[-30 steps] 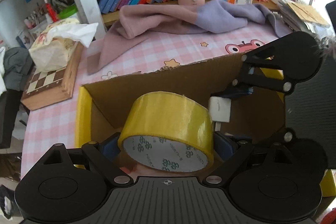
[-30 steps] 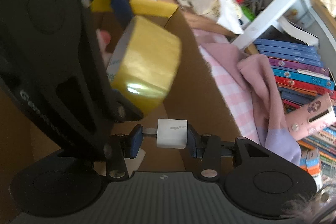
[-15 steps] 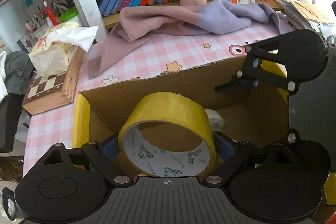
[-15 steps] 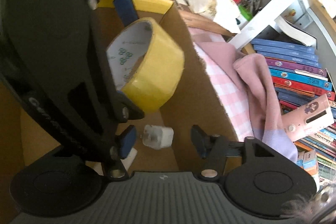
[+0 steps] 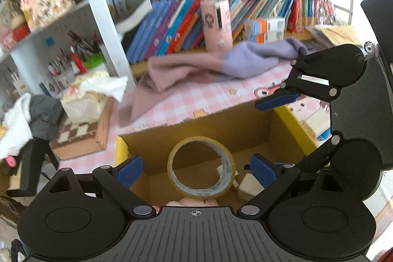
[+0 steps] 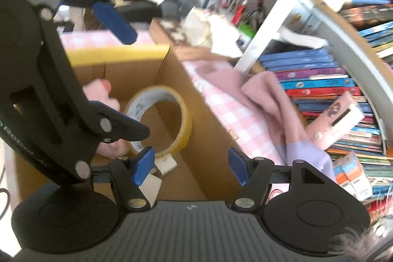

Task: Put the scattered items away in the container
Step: 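Lower the tape roll and cube into the box and open both grippers, then withdraw both tools up and away from the box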

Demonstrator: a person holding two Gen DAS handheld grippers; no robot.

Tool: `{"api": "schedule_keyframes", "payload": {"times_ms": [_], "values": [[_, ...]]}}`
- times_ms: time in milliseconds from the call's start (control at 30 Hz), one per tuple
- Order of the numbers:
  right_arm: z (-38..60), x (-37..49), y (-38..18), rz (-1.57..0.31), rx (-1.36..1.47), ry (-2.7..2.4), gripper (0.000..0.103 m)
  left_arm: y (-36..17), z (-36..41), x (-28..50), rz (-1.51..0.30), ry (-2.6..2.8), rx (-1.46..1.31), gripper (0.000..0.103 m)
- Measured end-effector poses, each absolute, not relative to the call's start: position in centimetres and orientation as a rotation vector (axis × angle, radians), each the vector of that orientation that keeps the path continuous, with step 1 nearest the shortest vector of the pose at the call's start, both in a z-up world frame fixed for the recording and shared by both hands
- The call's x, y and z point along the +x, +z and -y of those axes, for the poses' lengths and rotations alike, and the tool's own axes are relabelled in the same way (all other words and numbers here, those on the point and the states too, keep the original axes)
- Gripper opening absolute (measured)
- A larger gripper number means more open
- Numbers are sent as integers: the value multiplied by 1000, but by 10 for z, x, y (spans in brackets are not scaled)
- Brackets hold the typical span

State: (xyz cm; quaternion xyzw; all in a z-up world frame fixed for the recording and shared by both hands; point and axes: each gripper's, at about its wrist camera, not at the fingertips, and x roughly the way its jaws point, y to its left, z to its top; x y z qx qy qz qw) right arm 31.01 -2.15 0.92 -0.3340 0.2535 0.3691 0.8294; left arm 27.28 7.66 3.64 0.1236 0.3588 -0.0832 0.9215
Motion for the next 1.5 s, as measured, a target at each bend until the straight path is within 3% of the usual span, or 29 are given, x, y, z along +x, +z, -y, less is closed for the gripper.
{"api": "schedule_keyframes", "payload": {"times_ms": [300,600,1000,1500], "values": [[47,255,42,-358,-646,716,70,71,-73,212,-614,-135,191,97],[74,195,64,-305,-523,641,75,87,-71,139,-526,-53,174,97],[103,118,60,-354,-337,523,77,71,-75,67,-530,61,52,100],[110,65,9,-575,-250,483,81,22,-61,17,-671,69,58,100]]}}
